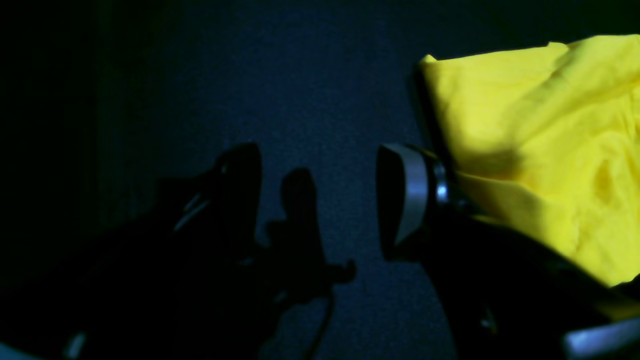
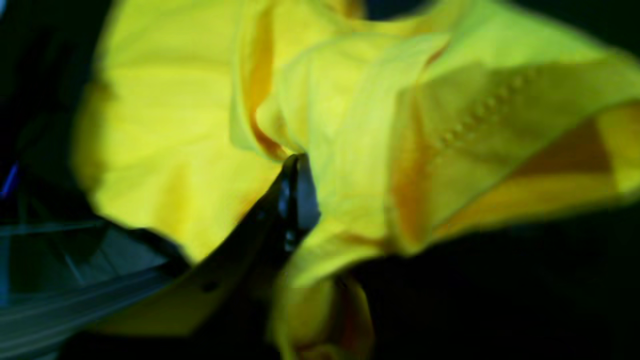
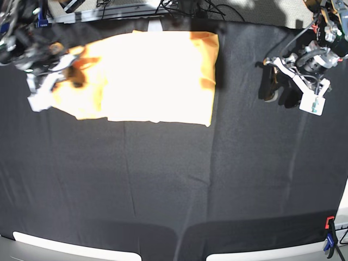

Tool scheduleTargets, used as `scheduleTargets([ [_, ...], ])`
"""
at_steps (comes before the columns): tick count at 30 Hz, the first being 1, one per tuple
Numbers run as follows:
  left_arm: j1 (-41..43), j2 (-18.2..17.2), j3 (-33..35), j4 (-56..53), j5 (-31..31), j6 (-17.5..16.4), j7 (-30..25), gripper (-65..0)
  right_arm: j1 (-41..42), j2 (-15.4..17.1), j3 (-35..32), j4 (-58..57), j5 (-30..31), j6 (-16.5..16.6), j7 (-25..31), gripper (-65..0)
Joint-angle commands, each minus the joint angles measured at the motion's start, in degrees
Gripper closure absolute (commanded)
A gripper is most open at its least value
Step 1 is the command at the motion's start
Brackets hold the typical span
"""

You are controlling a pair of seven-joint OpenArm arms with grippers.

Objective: Layout the t-shirt on the table in an organized manner, then fold the t-shirt properly
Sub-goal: 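Grasp the shirt's end with the right gripper and fold it over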

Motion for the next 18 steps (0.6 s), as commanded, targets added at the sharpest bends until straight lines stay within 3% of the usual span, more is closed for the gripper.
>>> scheduleTargets([
  [1,-0.04,-0.5,-0.13,0.85,-0.85,-0.2,-1.53,-32.9,0.39,-0.02,-1.16,2.91,1.68,-0.22,1.42,0.0],
  [4,-0.02,-0.52,-0.13,0.85,-0.92,-0.17,-1.33,-32.9,1.25,-1.84,-7.5,6.71,0.24,-1.73,1.46,0.0],
  [9,0.09,-0.52,-0.13,0.85,-0.9,-0.17,-1.36,-32.9,6.51,-5.95,-20.74,6.95,-8.22,-6.08,1.84,0.0],
  [18,0.11,-0.52,-0.13,0.85,-0.9,-0.15,-1.33,-32.9,10.75,-17.05,-38.42,5.14,-26.82,-10.36,7.04,0.0],
])
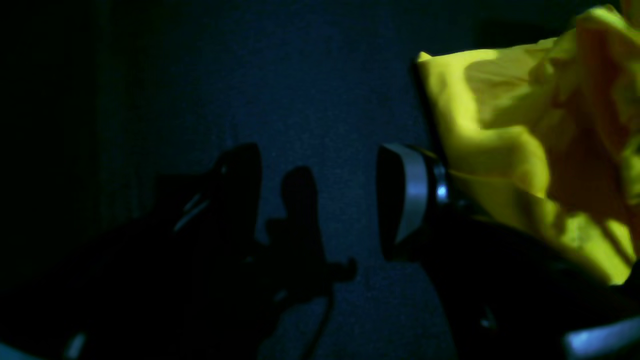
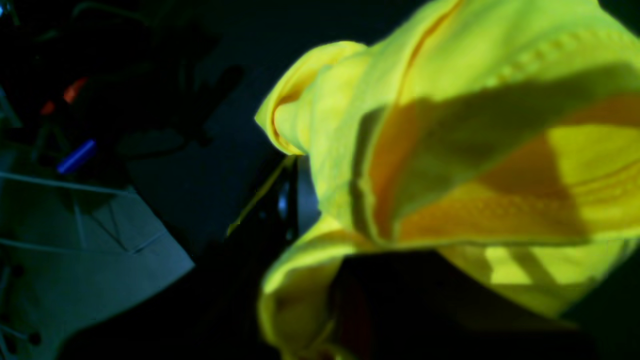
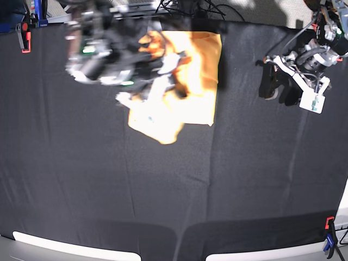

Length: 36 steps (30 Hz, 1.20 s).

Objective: Layout the t-shirt on the table in an organized manner, then fold the t-shirt properly
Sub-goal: 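Grasp the shirt's end with the right gripper and fold it over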

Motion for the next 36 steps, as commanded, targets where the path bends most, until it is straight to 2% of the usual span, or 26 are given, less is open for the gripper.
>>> scheduleTargets([
  [1,-0.26,-0.39,-0.11,0.85,-0.83,-0.15,-1.38,-32.9,0.52,-1.29,-1.07,0.2,0.39,0.07,2.03,0.0],
  [2,-0.26,-0.39,-0.11,0.85,-0.83,-0.17,-1.38,-32.9,0.52,-2.29,-2.21,-0.59,-0.11,0.09,2.71,0.0],
  [3,-0.26,-0.39,-0.11,0.85,-0.85,-0.17,-1.38,-32.9,0.5,-3.17,-3.21,-1.25,-0.11,0.13,3.37,-4.3],
  [5,-0.26,-0.39,-0.11,0.85,-0.83,-0.15,-1.38,-32.9,0.5,-4.74,-5.49,-1.73,0.37,1.03,3.89,-16.8],
  [7,-0.26,-0.39,-0.11,0.85,-0.83,-0.15,-1.4,-32.9,0.52,-6.16,-7.58,-1.73,1.46,2.54,3.89,-25.9],
  [9,-0.28,-0.39,-0.11,0.85,-0.68,-0.15,-1.42,-32.9,0.5,-7.23,-9.25,-1.7,3.58,3.08,3.85,-28.6],
  [12,-0.28,-0.39,-0.11,0.85,-0.68,-0.15,-1.4,-32.9,0.5,-8.7,-10.32,-1.7,6.82,4.39,3.63,-28.6],
  [14,-0.28,-0.39,-0.11,0.85,-0.66,-0.15,-1.4,-32.9,0.52,-8.81,-10.29,-1.66,9.77,4.48,2.95,-28.6],
  [16,-0.26,-0.39,-0.11,0.85,-0.68,-0.15,-1.42,-32.9,0.52,-8.81,-9.94,-1.38,10.23,4.63,2.23,-28.6],
  [19,-0.22,-0.39,-0.11,0.85,-1.38,0.04,-1.11,-32.9,0.94,-8.5,-7.74,0.0,6.36,4.79,2.05,-28.6],
  [21,0.52,-0.39,-0.09,0.87,-5.88,0.0,0.0,-32.3,2.19,-7.52,-5.31,0.76,2.67,4.74,2.34,-28.3],
  [22,1.11,-0.37,-0.09,0.87,-9.2,-0.31,0.76,-30.2,2.99,-6.71,-3.87,0.76,1.64,4.72,2.69,-26.8],
  [24,2.73,-0.37,0.04,0.87,-14.62,-2.91,2.01,-21.0,4.26,-5.05,-1.05,0.72,-0.74,4.74,3.74,-19.8],
  [27,5.49,-0.39,0.9,0.87,-20.96,-7.3,5.46,0.0,5.55,-2.25,2.75,0.33,-3.39,4.74,5.44,-6.4],
  [29,7.13,-0.37,2.56,0.87,-22.93,-7.6,8.28,0.0,6.32,-0.39,4.57,-0.26,-4.74,4.74,6.73,0.0],
  [36,11.37,-0.39,14.82,0.85,-23.1,-7.6,13.62,0.0,10.91,3.63,6.32,-6.47,-10.23,4.68,8.39,0.0],
])
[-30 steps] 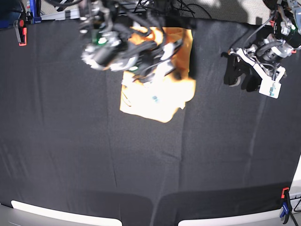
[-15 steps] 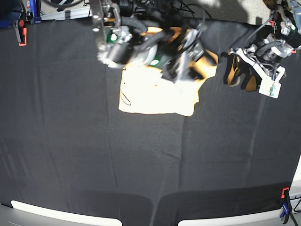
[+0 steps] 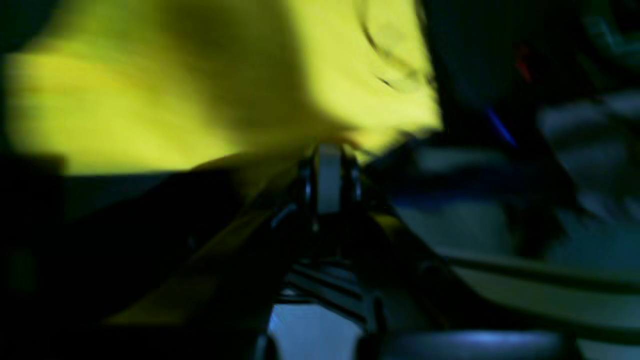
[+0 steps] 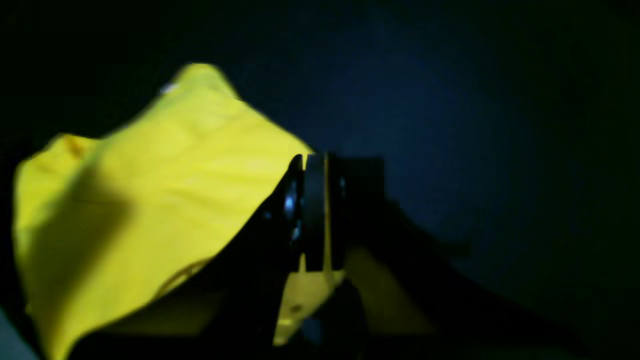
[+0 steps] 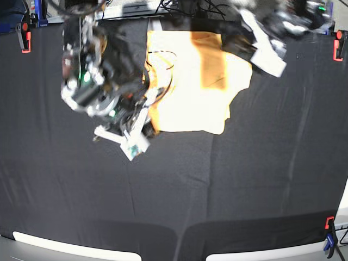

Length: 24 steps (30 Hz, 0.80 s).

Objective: Layout the t-shirt on the table in an organized manner, then fold the t-shirt properly
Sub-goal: 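Grasp the shirt's end with the right gripper and fold it over, then press and square the folded shirt with both grippers, then release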

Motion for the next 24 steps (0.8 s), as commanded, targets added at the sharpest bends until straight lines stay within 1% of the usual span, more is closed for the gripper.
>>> scheduleTargets([
  [1,0.35,-0.11,1.73,0.85,-0.52,-0.54,-0.28,0.0,1.99,0.17,-0.07,-0.83,0.07,0.15,1.44,0.0],
  [4,0.7,-0.11,7.04,0.85,5.44,-0.54,-0.37,0.0,5.6,0.44,-0.04,-7.1,-0.07,0.15,1.4,0.0],
  [7,0.7,-0.11,10.4,0.83,9.84,-0.54,-1.44,0.0,9.29,0.42,-0.09,-12.92,-1.49,0.15,1.38,0.0],
  [12,0.2,-0.11,12.33,-3.85,17.73,3.87,-10.93,0.0,13.53,0.46,-0.09,-19.93,-3.04,0.15,1.18,0.0],
  [13,-0.44,-0.11,12.33,-5.53,18.4,4.39,-11.23,0.0,13.81,0.44,-0.09,-21.03,-3.04,0.15,1.14,0.0],
  [15,-2.45,-0.11,12.33,-9.33,18.69,4.35,-10.95,0.0,13.9,0.46,-0.09,-22.32,-3.02,0.15,0.92,0.0],
  [18,-6.12,-0.09,12.33,-14.62,18.51,4.42,-10.97,0.0,13.6,0.59,-0.11,-22.45,-2.54,0.31,-1.51,0.0],
  [22,-11.06,-0.11,12.13,-18.75,18.56,7.21,-11.19,0.0,13.11,2.34,-0.11,-22.43,-1.16,0.31,-3.72,0.0],
  [24,-13.42,-0.13,11.78,-19.8,18.73,7.65,-11.32,0.0,12.87,3.28,-0.11,-22.4,0.04,1.11,-5.25,0.0],
])
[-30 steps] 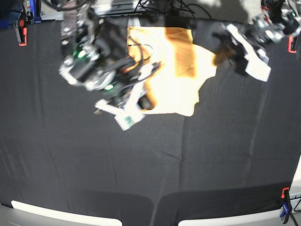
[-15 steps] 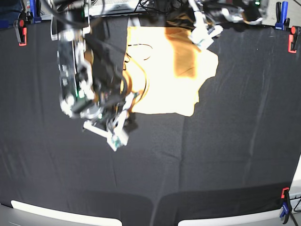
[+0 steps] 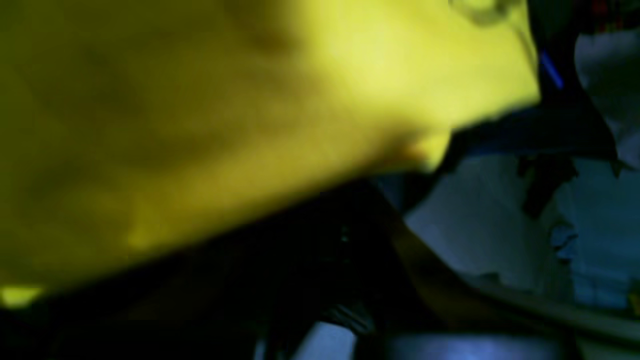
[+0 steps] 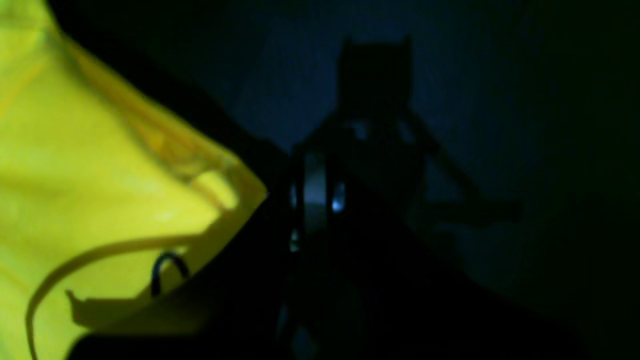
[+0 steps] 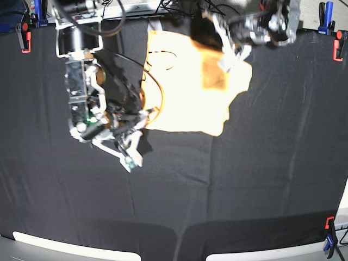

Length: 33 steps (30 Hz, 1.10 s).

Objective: Layout the t-shirt on the table in an organized manner, then fold the t-shirt properly
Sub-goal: 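Press and square the folded shirt with both grippers, then release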

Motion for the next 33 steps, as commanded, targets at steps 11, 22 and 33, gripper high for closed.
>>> scheduleTargets([
  [11,-9.49,-0.63,-3.15,-2.34,5.14,2.86,-6.38,0.0,-9.01,1.25,0.2,9.53,4.04,3.5,-0.35,0.0],
  [22,-12.72,-0.68,-5.66,-2.34,5.27,2.86,-8.74,0.0,-20.9,0.85,0.04,21.0,6.54,4.85,2.14,0.0],
  [33,-12.72,-0.83,-10.62,-2.21,5.07,2.84,-6.49,0.0,-13.03,1.16,12.46,21.97,19.8,4.33,0.68,-26.4],
])
